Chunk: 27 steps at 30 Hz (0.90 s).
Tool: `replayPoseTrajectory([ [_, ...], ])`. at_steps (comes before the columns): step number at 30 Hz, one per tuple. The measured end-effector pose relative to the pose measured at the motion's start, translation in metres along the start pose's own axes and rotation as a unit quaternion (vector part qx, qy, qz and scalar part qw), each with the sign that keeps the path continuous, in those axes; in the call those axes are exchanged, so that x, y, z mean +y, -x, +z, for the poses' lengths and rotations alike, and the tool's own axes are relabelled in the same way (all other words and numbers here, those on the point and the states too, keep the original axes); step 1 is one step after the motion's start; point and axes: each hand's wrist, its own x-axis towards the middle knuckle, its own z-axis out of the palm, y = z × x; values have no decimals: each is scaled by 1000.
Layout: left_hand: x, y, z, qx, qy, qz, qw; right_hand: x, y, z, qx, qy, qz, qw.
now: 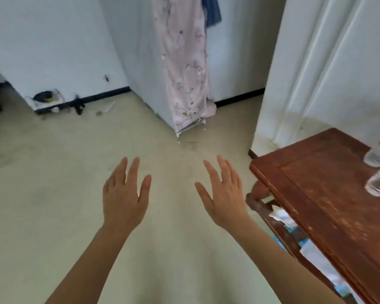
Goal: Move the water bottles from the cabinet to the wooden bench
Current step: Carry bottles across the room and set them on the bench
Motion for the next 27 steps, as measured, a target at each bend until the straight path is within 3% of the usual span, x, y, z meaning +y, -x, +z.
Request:
replayPoseTrajectory([
  [4, -167, 36, -97, 67, -46, -118, 990, -191, -43, 72, -7, -53, -157, 986],
  [5, -174, 36, -104, 71, -50, -123, 989, -203, -46, 72, -2, -55, -164, 985],
  [6, -228, 55, -137, 95, -70, -159, 980, -270, -52, 96, -3, -76, -205, 976],
  [15, -454, 138, -309, 229, -174, -306, 908, -588, -57, 191, -34, -180, -378, 907],
  [27, -697, 199, -373, 164, -262, -440, 843, -863, -25, 394, -128, -275, -486, 819],
])
